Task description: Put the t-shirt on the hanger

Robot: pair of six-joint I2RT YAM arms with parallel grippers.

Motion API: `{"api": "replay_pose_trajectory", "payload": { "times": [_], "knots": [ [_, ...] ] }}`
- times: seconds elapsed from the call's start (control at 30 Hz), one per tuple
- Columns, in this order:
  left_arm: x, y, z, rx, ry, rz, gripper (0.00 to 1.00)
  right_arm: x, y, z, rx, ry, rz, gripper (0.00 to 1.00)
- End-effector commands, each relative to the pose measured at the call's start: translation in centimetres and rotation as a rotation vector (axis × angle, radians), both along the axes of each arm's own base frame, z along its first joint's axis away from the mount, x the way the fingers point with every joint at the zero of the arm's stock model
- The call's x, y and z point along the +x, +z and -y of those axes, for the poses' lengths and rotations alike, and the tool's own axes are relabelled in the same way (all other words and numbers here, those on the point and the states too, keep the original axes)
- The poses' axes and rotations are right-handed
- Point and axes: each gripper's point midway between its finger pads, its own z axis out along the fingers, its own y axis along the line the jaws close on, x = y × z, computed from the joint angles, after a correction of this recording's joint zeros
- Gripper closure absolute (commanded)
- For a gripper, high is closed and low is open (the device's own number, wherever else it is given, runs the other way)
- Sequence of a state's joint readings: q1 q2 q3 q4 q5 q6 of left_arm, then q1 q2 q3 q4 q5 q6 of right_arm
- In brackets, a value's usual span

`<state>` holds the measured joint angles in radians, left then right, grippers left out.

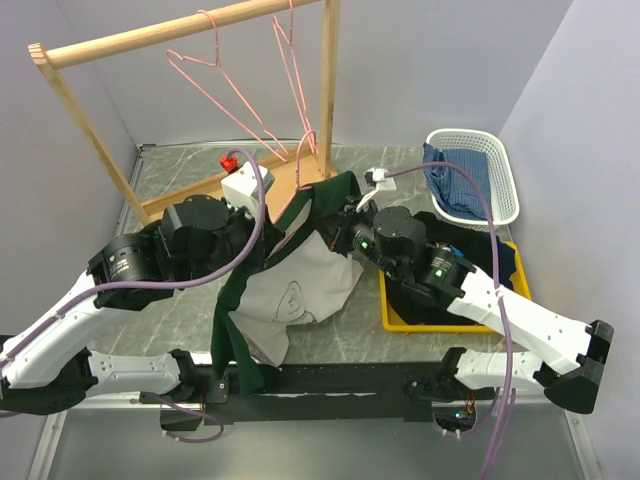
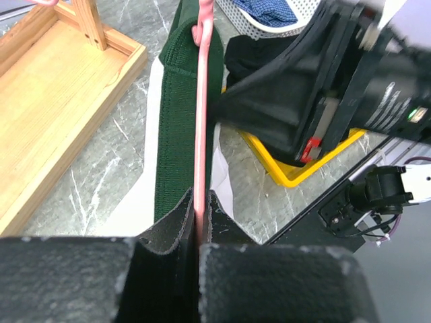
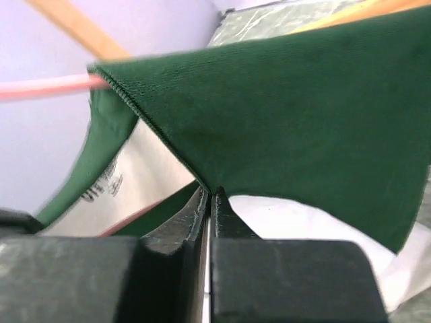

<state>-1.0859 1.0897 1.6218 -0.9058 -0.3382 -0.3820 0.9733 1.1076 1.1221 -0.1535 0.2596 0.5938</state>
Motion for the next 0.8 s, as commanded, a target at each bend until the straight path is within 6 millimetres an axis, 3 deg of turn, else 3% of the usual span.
{"api": "replay_pose_trajectory", "payload": {
  "times": [0.0, 0.17, 0.2, 0.27, 0.3, 0.43, 0.5, 0.53, 0.57, 0.63, 0.67, 0.73, 0.77],
  "knots": [
    [0.0, 3.6, -0.8, -0.092, 0.008, 0.079, 0.99, 1.9, 4.3, 3.5, 0.044, -0.16, 0.042, 1.0],
    [-0.5, 3.8, -1.2, -0.106, -0.013, 0.087, 0.99, 4.0, 5.1, 7.5, -0.005, -0.254, 0.058, 1.0],
    [-0.7, 3.5, -1.1, -0.101, -0.026, 0.084, 0.99, 4.1, 6.0, 7.8, -0.006, -0.26, 0.071, 1.0],
    [-0.8, 3.6, -1.1, -0.109, -0.031, 0.09, 0.99, 4.7, 5.7, 8.2, -0.071, -0.263, 0.075, 1.0],
    [-0.9, 3.3, -0.9, -0.103, -0.048, 0.09, 0.99, 4.9, 6.8, 8.4, -0.073, -0.266, 0.092, 1.0],
    [-1.3, 2.2, -0.2, -0.067, -0.095, 0.074, 0.99, 6.1, 7.5, 7.9, -0.136, -0.245, 0.137, 1.0],
    [-1.6, 2.0, 0.3, -0.057, -0.126, 0.064, 0.99, 6.7, 9.1, 8.2, -0.158, -0.252, 0.174, 1.0],
    [-1.6, 2.1, 0.3, -0.059, -0.126, 0.065, 0.99, 7.3, 8.7, 7.9, -0.187, -0.249, 0.159, 1.0],
    [-1.6, 2.3, 0.3, -0.061, -0.124, 0.065, 0.99, 7.4, 10.6, 7.9, -0.178, -0.243, 0.191, 1.0],
    [-1.5, 3.5, -0.2, -0.084, -0.109, 0.086, 0.99, 7.9, 10.7, 7.2, -0.212, -0.22, 0.178, 1.0],
    [-1.7, 4.3, -0.4, -0.103, -0.109, 0.098, 0.99, 7.3, 12.5, 6.8, -0.188, -0.179, 0.208, 1.0],
    [-1.8, 5.1, -0.5, -0.11, -0.12, 0.111, 0.99, 7.2, 12.8, 6.1, -0.208, -0.141, 0.211, 0.97],
    [-2.1, 6.3, -0.9, -0.13, -0.124, 0.128, 0.99, 7.0, 14.3, 6.3, -0.199, -0.139, 0.237, 0.96]
  ]
}}
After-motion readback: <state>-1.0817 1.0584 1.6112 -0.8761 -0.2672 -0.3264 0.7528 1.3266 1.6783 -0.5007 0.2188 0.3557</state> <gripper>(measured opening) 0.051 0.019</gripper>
